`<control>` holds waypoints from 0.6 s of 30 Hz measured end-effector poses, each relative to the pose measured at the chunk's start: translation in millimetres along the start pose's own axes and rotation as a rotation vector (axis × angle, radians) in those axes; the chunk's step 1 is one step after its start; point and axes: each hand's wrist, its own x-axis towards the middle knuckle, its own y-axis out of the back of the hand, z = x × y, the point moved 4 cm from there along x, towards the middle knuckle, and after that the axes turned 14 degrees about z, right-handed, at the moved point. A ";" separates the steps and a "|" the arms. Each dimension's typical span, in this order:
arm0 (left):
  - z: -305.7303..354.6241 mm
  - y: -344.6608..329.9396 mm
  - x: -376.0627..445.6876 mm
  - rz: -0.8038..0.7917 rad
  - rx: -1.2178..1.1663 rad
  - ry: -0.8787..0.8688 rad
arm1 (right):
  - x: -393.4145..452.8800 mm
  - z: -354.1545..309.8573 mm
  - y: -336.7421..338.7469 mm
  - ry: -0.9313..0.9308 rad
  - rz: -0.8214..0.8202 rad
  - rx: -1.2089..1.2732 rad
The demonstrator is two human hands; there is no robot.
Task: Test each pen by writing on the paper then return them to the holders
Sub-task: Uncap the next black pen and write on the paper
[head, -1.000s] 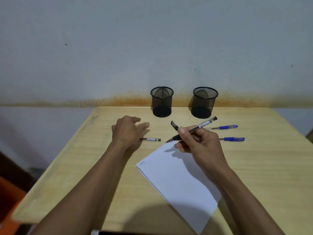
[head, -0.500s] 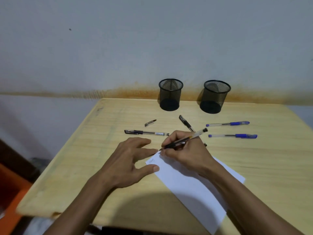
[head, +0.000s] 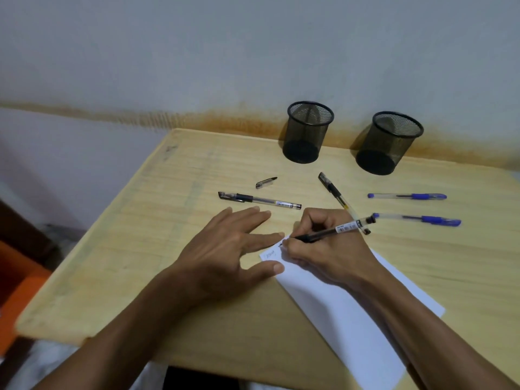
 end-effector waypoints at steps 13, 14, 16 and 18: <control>0.4 -1.9 -2.1 0.061 -0.001 -0.013 | -1.3 -6.8 0.2 0.024 -0.015 -0.032; 0.2 -1.9 -2.2 0.067 0.000 -0.014 | -1.4 -6.8 -0.1 0.022 -0.016 -0.028; 0.6 -1.9 -2.1 0.074 -0.005 -0.015 | -1.7 -6.3 -1.0 0.007 -0.027 -0.023; 0.3 -2.2 -1.8 0.057 -0.004 -0.010 | -0.8 -4.0 -0.9 -0.011 -0.025 -0.022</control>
